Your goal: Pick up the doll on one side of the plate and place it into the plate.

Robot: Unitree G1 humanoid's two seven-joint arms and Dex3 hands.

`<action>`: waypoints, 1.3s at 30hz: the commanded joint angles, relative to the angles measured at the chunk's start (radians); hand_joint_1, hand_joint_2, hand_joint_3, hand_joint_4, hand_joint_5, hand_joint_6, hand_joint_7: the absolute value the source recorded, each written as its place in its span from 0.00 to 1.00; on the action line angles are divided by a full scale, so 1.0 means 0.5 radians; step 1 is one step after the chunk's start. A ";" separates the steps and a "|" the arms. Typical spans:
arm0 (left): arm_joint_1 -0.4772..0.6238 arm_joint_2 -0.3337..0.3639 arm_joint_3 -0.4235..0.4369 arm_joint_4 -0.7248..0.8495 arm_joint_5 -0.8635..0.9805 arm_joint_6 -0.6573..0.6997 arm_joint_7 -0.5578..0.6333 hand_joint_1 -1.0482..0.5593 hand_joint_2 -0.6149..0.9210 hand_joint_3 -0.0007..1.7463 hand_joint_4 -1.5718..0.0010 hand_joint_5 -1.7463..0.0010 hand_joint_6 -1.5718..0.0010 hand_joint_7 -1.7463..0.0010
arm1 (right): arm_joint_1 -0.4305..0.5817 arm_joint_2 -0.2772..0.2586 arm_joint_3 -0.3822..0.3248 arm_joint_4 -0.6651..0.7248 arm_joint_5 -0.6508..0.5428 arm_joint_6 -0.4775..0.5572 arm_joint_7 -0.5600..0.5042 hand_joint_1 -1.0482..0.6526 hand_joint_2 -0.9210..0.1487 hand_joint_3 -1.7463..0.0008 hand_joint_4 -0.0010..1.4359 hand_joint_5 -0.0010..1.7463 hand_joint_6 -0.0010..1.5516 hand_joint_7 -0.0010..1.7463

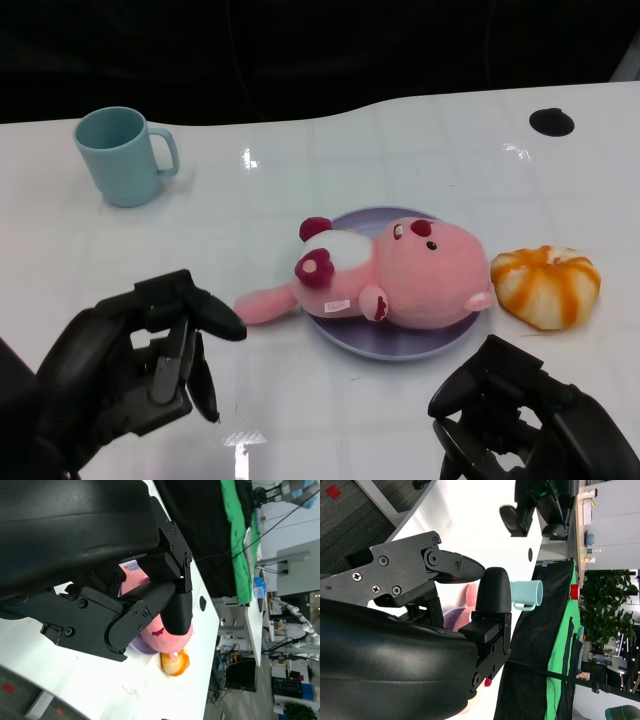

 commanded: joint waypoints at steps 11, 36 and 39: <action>0.110 -0.029 0.026 -0.053 -0.237 0.475 0.101 0.64 0.71 0.81 0.41 0.00 0.52 0.00 | -0.004 -0.045 -0.105 0.044 0.055 -0.046 0.051 0.42 0.07 0.62 0.43 0.99 0.32 0.91; 0.071 0.000 0.041 0.187 -0.466 0.397 -0.114 0.61 0.69 0.80 0.39 0.00 0.50 0.05 | -0.014 -0.054 -0.193 0.120 0.099 -0.120 0.134 0.42 0.02 0.67 0.41 1.00 0.32 0.91; 0.073 0.010 0.030 0.185 -0.449 0.382 -0.124 0.61 0.69 0.80 0.39 0.00 0.49 0.05 | -0.013 -0.052 -0.195 0.117 0.097 -0.118 0.137 0.42 0.01 0.67 0.41 1.00 0.31 0.91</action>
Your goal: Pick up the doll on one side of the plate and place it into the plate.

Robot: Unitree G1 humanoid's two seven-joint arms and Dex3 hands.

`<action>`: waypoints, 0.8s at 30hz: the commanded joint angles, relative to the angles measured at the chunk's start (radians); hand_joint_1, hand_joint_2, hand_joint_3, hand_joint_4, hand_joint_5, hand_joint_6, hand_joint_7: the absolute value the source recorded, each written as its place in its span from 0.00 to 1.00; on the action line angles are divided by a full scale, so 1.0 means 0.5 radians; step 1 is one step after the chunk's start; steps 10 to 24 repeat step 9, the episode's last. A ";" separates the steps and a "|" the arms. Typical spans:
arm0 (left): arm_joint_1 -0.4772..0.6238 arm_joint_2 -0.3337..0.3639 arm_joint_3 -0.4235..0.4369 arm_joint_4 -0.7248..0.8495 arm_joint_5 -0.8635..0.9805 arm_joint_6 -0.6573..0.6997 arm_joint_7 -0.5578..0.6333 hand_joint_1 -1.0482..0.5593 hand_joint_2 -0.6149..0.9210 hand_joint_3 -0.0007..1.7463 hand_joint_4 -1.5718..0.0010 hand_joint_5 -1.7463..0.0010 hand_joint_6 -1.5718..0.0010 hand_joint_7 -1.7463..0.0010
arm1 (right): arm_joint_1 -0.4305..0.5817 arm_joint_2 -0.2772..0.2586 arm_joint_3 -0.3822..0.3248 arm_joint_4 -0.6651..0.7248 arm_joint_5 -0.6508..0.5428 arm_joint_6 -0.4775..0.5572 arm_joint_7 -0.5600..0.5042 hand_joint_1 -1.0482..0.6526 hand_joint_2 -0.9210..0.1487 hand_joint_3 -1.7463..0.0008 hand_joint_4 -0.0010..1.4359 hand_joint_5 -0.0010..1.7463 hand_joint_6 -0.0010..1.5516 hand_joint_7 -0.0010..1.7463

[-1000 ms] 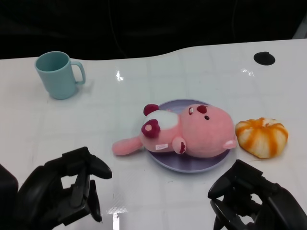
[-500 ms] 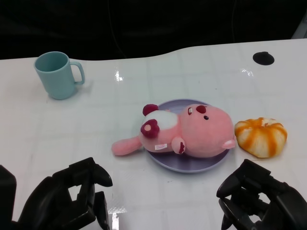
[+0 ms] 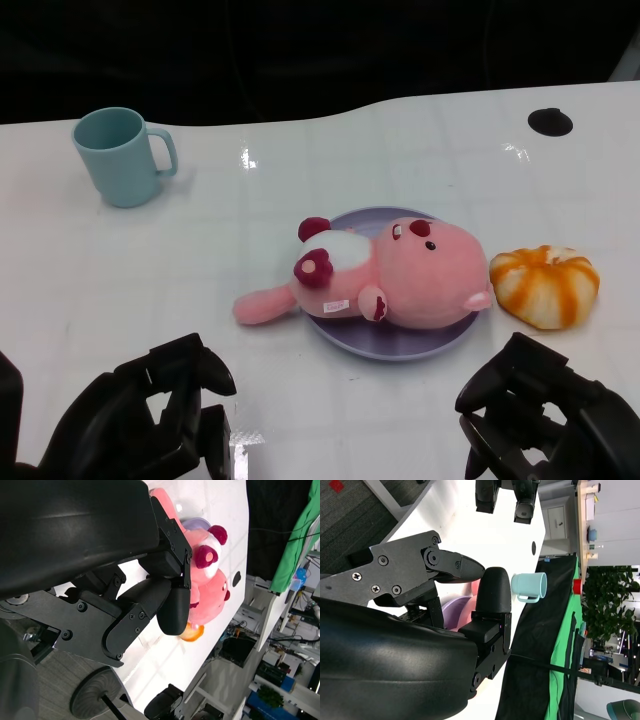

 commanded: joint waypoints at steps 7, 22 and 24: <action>-0.026 0.037 0.006 0.017 -0.019 -0.021 -0.029 0.61 0.69 0.79 0.40 0.00 0.49 0.06 | 0.006 -0.026 -0.024 -0.018 0.004 0.001 0.004 0.41 0.00 0.69 0.41 1.00 0.31 0.91; -0.026 0.036 0.006 0.007 -0.021 -0.011 -0.022 0.61 0.69 0.79 0.40 0.00 0.49 0.06 | 0.005 -0.025 -0.025 -0.020 0.010 0.004 0.006 0.41 0.00 0.69 0.40 1.00 0.31 0.91; -0.026 0.036 0.006 0.007 -0.021 -0.011 -0.022 0.61 0.69 0.79 0.40 0.00 0.49 0.06 | 0.005 -0.025 -0.025 -0.020 0.010 0.004 0.006 0.41 0.00 0.69 0.40 1.00 0.31 0.91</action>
